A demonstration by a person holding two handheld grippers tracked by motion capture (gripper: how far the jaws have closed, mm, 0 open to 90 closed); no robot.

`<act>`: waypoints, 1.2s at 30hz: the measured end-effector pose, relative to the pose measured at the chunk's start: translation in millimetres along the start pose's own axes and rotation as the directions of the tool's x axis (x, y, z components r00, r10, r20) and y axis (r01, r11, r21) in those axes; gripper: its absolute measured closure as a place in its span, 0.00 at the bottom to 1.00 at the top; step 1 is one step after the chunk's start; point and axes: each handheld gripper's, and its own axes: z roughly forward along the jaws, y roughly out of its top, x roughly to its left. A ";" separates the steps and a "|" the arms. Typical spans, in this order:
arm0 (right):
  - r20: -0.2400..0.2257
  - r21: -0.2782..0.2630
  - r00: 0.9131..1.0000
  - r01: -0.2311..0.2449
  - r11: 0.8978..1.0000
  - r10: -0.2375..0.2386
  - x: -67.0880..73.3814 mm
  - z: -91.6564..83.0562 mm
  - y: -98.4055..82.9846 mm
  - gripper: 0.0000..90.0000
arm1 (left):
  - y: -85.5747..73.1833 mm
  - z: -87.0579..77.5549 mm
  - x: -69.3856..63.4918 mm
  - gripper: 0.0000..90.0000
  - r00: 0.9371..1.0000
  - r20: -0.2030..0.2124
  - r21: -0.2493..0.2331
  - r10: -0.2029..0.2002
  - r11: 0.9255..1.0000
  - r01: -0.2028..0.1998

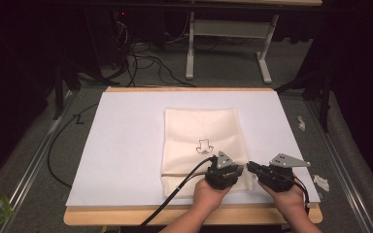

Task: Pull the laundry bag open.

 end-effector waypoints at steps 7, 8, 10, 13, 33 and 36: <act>0.017 0.001 1.000 -0.006 1.000 0.006 -1.5 0.8 -1.7 0.95 | 2.7 -5.2 -1.0 0.96 1.000 0.025 -0.031 0.014 0.999 -0.013; 0.017 0.000 1.000 -0.008 1.000 0.008 -1.5 0.9 -1.8 0.95 | 2.9 -5.1 -0.8 0.96 1.000 0.024 -0.033 0.010 0.999 -0.009; 0.018 -0.001 1.000 -0.010 1.000 0.010 -1.3 0.7 -1.5 0.95 | 3.2 -4.5 -0.7 0.96 1.000 0.020 -0.036 0.008 0.999 -0.007; 0.013 0.002 1.000 -0.015 1.000 0.015 -1.3 0.6 -1.8 0.95 | 3.1 -3.6 -0.3 0.94 1.000 0.015 -0.040 0.005 0.999 -0.004; 0.008 -0.011 1.000 -0.007 1.000 0.007 2.5 -1.2 -1.1 0.95 | 4.5 -8.2 -2.4 0.97 1.000 0.016 -0.048 0.013 0.999 -0.013; 0.005 -0.003 1.000 0.004 1.000 -0.004 4.2 -0.5 -0.8 0.96 | 3.1 -10.5 -1.3 0.97 1.000 0.019 -0.047 0.009 0.999 -0.009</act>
